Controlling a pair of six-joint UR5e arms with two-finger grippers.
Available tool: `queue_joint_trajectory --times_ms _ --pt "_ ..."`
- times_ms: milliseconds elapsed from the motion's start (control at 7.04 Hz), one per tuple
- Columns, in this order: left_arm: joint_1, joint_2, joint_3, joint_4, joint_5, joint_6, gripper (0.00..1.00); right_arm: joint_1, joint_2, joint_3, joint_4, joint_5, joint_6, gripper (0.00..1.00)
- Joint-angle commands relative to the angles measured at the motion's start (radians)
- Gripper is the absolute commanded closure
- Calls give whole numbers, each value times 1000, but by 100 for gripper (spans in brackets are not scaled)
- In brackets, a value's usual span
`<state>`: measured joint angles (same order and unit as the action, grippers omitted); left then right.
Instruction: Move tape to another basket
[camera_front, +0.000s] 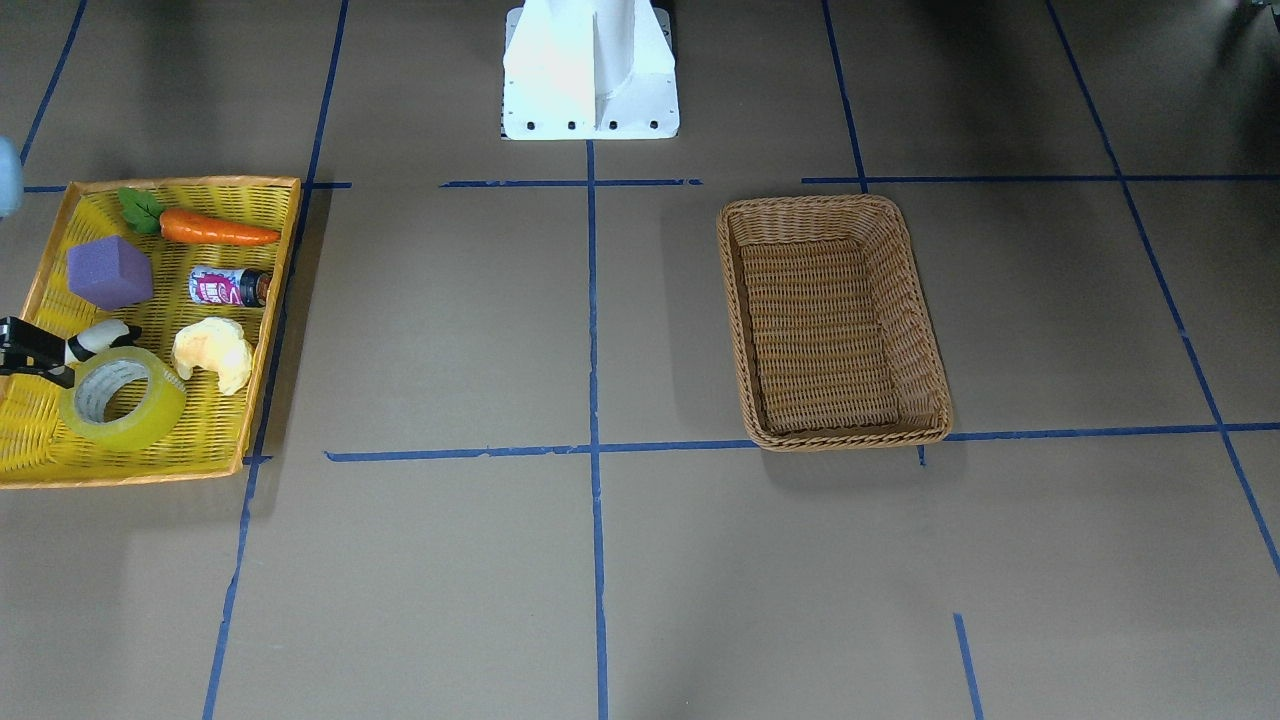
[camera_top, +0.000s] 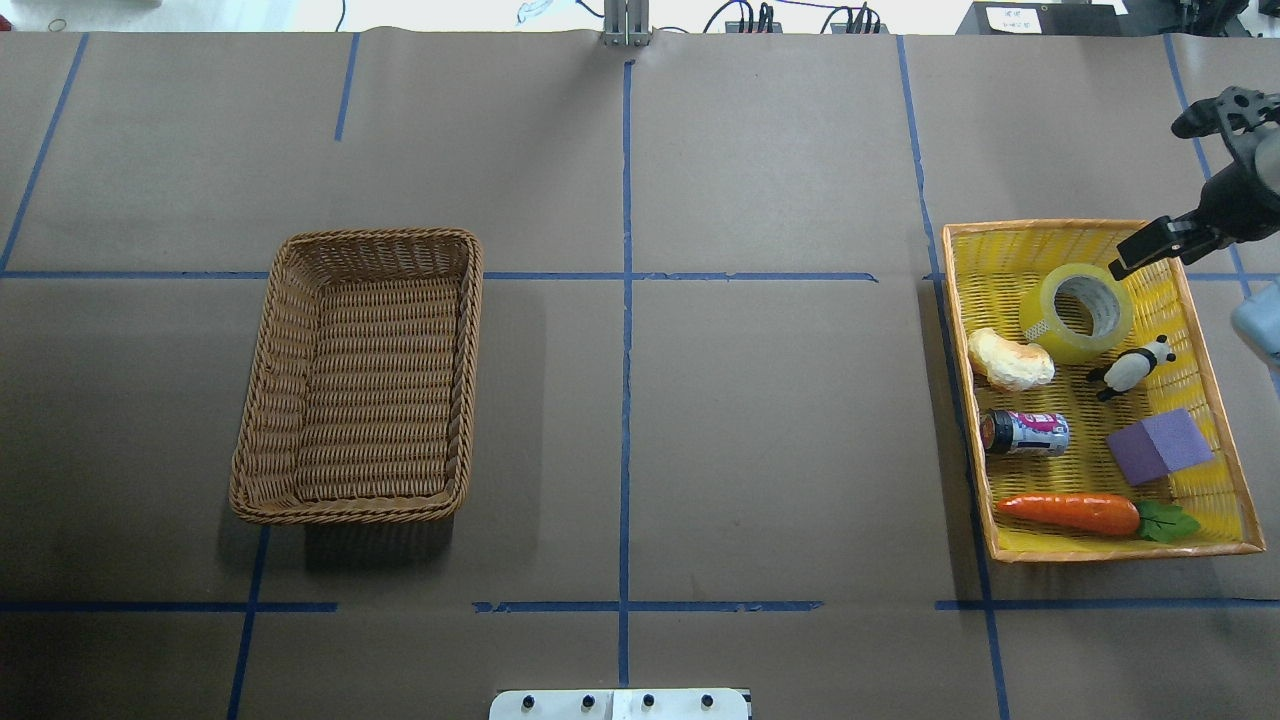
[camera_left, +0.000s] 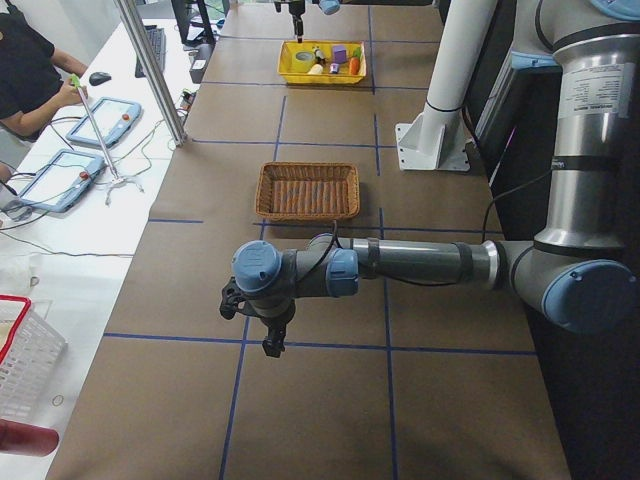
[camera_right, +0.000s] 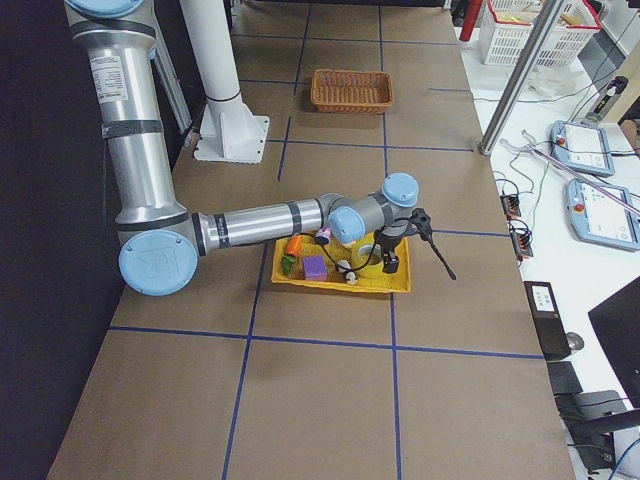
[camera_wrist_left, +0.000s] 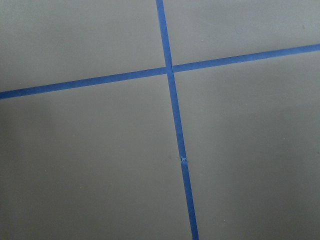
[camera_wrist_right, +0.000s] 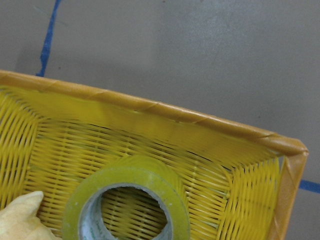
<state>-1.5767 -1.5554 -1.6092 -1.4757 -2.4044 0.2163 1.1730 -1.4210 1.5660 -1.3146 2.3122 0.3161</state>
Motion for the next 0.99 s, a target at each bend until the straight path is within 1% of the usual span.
queue_joint_trajectory --times_ms 0,426,852 --pt "1 0 0 0 -1 0 0 -44 28 -56 0 -31 0 0" --pt "0 0 0 -2 -1 0 0 -62 73 -141 0 -31 0 0" --pt "0 0 0 -2 -1 0 0 -76 73 -164 0 -33 0 0"
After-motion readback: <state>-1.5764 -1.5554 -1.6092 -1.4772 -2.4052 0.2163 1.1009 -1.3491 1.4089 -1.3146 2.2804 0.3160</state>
